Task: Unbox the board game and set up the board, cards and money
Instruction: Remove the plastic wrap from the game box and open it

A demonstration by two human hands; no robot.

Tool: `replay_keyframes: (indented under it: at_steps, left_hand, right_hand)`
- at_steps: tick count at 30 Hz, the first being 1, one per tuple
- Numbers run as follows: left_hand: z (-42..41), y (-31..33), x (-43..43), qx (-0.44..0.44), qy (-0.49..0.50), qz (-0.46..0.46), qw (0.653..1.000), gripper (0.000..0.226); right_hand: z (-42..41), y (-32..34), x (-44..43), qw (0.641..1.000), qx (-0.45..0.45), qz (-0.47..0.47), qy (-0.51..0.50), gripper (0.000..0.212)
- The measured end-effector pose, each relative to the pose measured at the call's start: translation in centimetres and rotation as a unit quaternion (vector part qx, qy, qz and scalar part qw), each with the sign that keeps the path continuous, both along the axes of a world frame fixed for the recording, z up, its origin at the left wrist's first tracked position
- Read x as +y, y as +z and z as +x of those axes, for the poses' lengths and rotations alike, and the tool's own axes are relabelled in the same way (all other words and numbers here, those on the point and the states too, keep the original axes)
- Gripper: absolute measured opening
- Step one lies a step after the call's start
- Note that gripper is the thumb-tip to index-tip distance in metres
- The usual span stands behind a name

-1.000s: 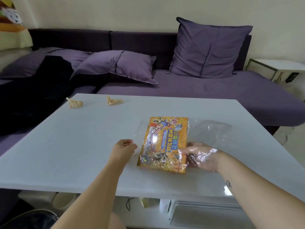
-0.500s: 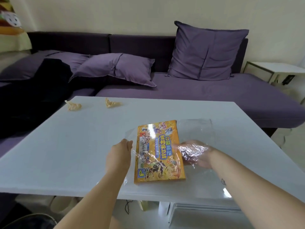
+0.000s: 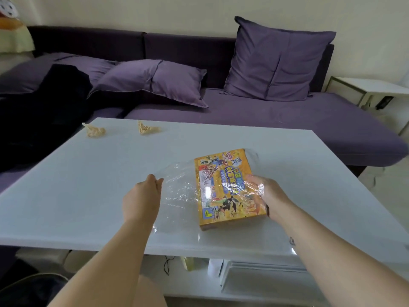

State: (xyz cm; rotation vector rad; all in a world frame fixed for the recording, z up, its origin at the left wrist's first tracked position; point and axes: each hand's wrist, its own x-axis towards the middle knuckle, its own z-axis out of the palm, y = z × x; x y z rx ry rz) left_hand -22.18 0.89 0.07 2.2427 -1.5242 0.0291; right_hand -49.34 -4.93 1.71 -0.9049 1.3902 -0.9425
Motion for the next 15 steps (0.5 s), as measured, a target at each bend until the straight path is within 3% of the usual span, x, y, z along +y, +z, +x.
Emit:
replay_keyframes:
  at_steps: [8,13,15]
  left_hand:
    - [3.3,1.2,0.5,-0.021,0.050,0.037,0.998,0.021]
    - [5.1,1.7,0.9,0.080,0.135,0.021,0.987,0.002]
    - [5.2,2.1,1.5,0.135,0.160,-0.021,0.978,0.013]
  right_hand:
    - [-1.3,0.1,-0.2,0.997,0.070,-0.027,-0.036,0.025]
    - [-1.7,0.2,-0.2,0.992,0.044,-0.011,-0.119,0.026]
    - [-1.3,0.5,-0.2,0.988,0.046,-0.017,-0.149,0.024]
